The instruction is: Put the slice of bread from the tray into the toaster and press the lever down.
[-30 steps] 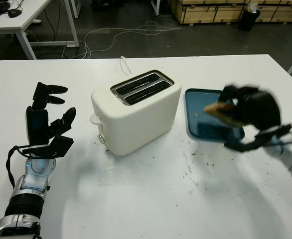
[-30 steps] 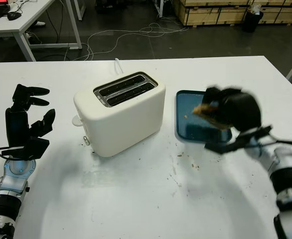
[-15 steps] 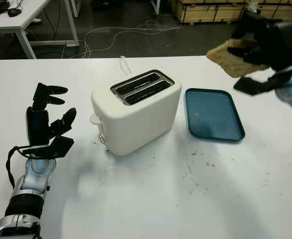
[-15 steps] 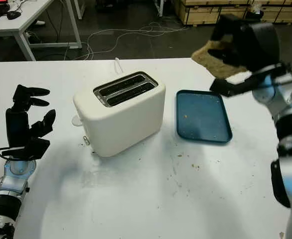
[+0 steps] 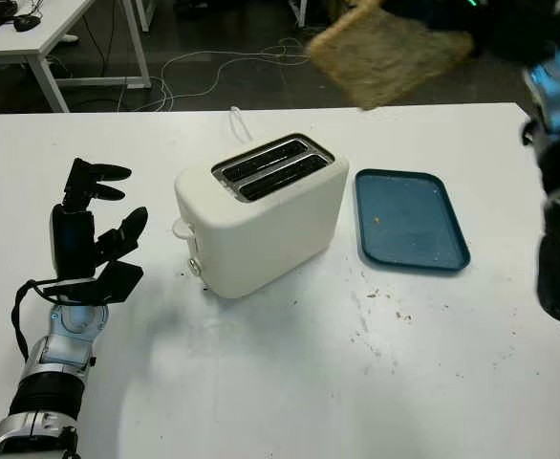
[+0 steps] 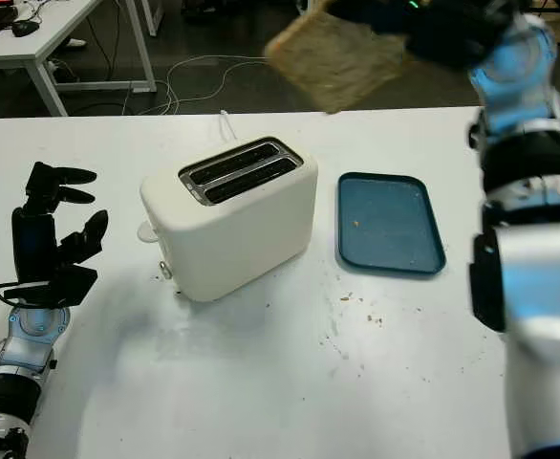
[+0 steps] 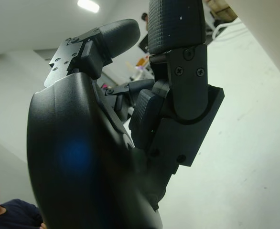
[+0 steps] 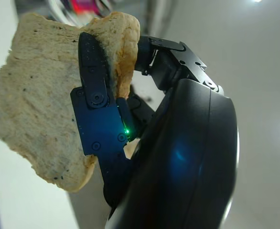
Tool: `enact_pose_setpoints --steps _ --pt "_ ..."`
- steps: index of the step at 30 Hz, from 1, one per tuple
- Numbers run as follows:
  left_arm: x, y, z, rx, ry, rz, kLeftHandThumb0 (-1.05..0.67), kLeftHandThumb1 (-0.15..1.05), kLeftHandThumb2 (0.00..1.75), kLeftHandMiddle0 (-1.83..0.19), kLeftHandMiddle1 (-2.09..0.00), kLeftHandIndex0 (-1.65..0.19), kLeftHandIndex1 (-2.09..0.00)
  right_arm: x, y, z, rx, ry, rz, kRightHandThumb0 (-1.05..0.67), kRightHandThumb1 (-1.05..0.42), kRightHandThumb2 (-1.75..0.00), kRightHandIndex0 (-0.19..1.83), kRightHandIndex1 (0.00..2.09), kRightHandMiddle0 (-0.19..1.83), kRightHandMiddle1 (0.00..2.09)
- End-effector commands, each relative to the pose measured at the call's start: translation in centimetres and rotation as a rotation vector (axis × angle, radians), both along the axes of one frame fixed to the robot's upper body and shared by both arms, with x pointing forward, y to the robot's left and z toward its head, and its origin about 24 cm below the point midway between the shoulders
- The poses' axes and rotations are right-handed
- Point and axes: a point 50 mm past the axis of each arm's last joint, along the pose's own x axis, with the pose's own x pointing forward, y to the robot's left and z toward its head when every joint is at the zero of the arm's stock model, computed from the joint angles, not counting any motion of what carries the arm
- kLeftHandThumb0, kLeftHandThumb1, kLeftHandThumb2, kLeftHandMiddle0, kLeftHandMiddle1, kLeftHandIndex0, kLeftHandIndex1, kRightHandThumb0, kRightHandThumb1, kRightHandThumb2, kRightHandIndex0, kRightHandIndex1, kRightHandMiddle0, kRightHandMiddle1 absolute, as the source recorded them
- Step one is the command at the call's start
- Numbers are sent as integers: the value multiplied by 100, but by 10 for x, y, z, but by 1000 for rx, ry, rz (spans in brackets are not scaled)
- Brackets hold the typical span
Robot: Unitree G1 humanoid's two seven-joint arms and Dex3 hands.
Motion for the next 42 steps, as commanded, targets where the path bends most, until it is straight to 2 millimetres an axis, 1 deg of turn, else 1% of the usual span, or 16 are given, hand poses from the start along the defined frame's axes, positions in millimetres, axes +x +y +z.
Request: enact_pose_setpoints --steps 1,4,6,10,14,22,29,37,42 --pt "1 0 3 1 -13 7 -105 92 54 -31 -151 -17 -139 1 12 4 36 43 65 -53 -92 -27 110 175 90 175" --pt "1 0 4 -2 -15 7 -105 92 54 -31 -151 -17 -140 3 27 -4 64 133 157 -55 -92 -27 110 175 89 175" --pt "1 0 4 -4 -17 3 -105 92 54 -31 -151 -17 -140 5 36 -10 67 173 188 -55 -92 -27 111 175 90 175" --pt "1 -1 4 -4 -16 2 -105 92 53 -31 -151 -18 -140 6 53 -23 40 242 204 -55 -92 -28 113 175 93 175" --pt "1 0 4 -6 -18 5 -105 92 53 -31 -151 -17 -139 6 62 -36 -27 248 197 -53 -92 -32 114 175 91 175" --pt "0 -1 3 4 -14 3 -105 92 54 -31 -151 -16 -139 7 66 -58 -131 242 153 -49 -92 -34 118 175 96 175" --pt "0 -1 3 2 -16 4 -105 92 54 -31 -151 -17 -139 7 66 -69 -212 220 144 -48 -92 -35 122 175 100 175" --pt "0 -1 3 1 -13 9 -105 92 54 -32 -151 -17 -140 8 60 -72 -276 229 130 -48 -92 -35 122 175 102 175" --pt "0 -1 3 4 -16 9 -105 92 54 -31 -151 -17 -140 8 57 -64 -317 232 140 -47 -92 -37 121 175 101 175"
